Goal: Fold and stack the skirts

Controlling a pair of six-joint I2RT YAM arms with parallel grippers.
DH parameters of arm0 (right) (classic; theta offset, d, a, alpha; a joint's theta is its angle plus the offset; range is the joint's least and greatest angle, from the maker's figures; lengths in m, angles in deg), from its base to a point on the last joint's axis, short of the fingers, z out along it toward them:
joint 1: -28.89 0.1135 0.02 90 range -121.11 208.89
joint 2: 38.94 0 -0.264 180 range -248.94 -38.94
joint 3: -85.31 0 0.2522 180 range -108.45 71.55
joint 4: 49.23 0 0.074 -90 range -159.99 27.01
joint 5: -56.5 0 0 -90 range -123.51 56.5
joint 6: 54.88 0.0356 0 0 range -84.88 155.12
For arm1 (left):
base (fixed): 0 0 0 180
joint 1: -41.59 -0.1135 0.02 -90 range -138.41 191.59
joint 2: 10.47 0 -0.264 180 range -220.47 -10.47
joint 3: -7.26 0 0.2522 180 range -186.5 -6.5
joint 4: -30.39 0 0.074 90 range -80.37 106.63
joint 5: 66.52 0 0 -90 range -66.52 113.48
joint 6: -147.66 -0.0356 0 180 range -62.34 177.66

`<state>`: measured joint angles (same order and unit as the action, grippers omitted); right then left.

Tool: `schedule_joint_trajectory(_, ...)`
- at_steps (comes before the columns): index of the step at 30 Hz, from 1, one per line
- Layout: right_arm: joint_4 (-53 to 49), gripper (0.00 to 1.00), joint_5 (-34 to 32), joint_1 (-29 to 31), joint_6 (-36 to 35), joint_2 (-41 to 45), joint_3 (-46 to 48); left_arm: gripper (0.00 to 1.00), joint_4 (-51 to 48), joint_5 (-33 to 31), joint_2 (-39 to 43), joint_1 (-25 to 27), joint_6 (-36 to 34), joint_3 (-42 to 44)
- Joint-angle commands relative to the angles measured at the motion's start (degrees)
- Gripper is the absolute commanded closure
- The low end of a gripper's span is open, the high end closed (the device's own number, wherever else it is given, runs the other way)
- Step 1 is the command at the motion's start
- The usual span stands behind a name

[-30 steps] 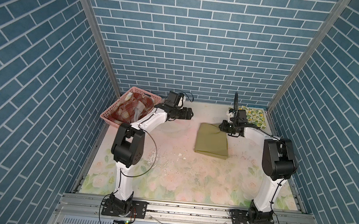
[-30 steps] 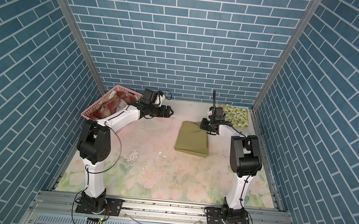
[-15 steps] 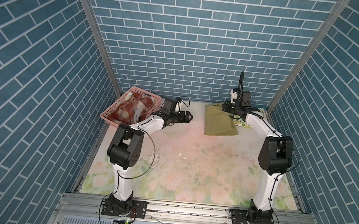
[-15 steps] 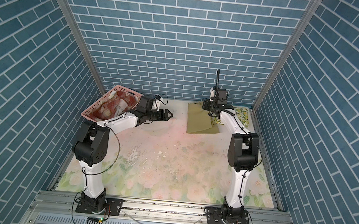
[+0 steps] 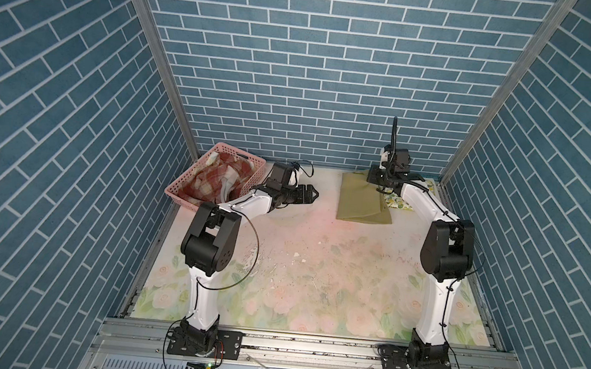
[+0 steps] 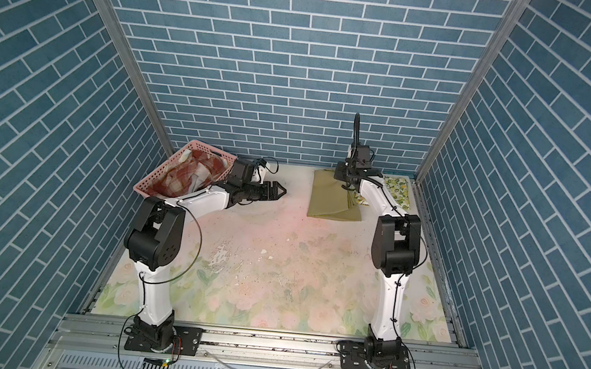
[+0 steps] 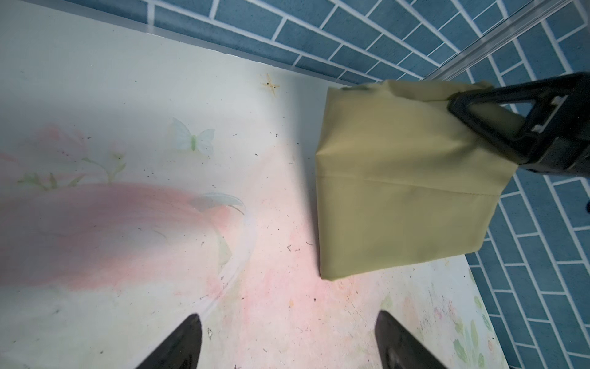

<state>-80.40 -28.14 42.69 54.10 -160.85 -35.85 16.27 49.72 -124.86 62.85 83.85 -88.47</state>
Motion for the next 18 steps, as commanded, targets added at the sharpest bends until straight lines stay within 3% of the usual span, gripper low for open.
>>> schedule_joint_trajectory(1,0.7,1.0,-2.2,-1.8,-1.5,0.0,-3.9,0.14,0.1,0.6,-1.4,-0.3,-0.2,-1.6)
schedule_joint_trajectory(12,-3.4,1.0,-0.7,-5.8,-3.0,-6.4,-15.8,0.16,-0.7,1.6,-3.2,-0.4,-0.4,-3.3)
schedule_joint_trajectory(18,-5.1,1.0,3.8,-8.2,-5.4,-5.0,-15.3,0.16,-1.1,1.9,-3.7,-0.4,-0.6,-4.1)
